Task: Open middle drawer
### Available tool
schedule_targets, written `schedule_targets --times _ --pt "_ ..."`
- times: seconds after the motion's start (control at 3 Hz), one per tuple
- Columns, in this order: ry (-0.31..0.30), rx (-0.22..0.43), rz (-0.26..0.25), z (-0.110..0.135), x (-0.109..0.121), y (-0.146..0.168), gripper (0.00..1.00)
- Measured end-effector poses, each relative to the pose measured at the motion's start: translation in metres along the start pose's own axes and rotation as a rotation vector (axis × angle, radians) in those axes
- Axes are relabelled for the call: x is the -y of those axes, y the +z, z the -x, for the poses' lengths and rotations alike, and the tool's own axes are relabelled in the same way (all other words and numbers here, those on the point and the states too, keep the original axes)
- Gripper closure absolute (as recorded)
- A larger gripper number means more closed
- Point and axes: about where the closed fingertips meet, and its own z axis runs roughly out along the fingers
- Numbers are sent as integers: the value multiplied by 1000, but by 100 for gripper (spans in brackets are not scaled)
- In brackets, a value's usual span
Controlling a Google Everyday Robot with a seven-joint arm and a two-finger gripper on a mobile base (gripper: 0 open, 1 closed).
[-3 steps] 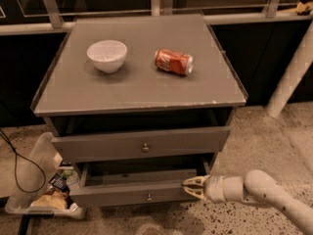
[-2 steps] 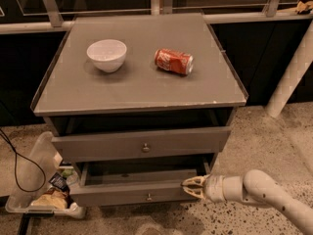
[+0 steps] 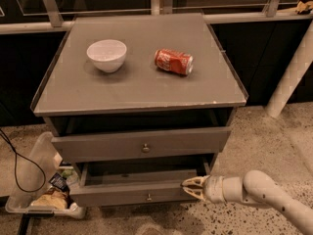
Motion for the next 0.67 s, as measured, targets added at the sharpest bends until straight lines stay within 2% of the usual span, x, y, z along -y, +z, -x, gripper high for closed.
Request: schedule_targets --times 0.33,0.67 --pt "0 0 0 4 2 -3 17" --pt "0 0 0 4 2 -3 0"
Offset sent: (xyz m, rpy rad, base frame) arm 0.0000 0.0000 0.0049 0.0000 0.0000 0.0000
